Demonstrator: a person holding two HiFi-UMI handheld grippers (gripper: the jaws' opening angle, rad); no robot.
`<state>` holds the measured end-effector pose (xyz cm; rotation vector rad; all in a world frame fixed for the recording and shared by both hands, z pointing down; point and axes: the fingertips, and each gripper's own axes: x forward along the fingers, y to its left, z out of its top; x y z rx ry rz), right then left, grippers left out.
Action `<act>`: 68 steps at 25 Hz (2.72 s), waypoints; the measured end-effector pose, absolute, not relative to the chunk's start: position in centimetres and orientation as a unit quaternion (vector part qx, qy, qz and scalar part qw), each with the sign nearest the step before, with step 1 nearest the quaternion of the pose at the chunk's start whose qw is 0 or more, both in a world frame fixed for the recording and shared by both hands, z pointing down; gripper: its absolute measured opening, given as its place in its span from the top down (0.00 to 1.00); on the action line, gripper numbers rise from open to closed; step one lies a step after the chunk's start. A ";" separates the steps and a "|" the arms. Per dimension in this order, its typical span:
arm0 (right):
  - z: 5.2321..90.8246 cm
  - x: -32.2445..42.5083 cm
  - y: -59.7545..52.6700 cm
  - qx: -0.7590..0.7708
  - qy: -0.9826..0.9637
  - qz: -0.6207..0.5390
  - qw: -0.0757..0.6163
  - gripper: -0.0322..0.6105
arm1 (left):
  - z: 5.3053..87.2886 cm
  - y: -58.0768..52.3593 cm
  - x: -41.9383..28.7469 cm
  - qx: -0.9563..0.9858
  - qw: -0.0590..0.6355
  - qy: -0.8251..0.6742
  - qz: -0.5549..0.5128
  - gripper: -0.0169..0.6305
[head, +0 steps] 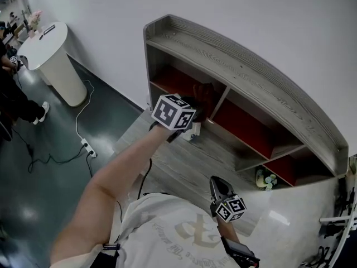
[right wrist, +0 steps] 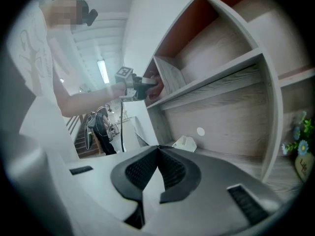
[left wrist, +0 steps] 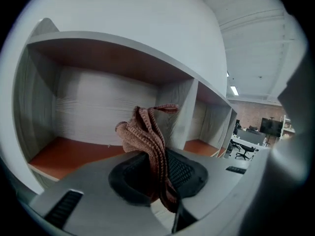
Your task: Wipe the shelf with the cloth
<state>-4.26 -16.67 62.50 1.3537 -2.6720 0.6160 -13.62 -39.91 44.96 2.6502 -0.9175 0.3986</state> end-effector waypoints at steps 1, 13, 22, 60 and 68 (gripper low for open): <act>62.6 -4.3 -16.8 0.444 -0.872 0.202 0.041 0.94 | 44.8 -40.4 -13.0 0.926 0.153 -0.312 0.145 0.85; 63.1 -4.1 -17.6 0.463 -0.860 0.210 0.037 0.94 | 49.0 -44.4 -9.5 0.904 0.088 -0.294 0.298 0.85; 63.6 -4.1 -18.3 0.470 -0.855 0.216 0.039 0.94 | 50.8 -46.9 -10.6 0.884 0.066 -0.331 0.324 0.85; 63.7 -6.8 -18.5 0.439 -0.872 0.214 0.041 0.94 | 50.1 -49.7 -31.6 0.779 0.172 -0.566 0.207 0.85; 63.6 -6.8 -17.7 0.438 -0.872 0.213 0.039 0.94 | 51.4 -45.0 -32.4 0.802 0.188 -0.551 0.134 0.85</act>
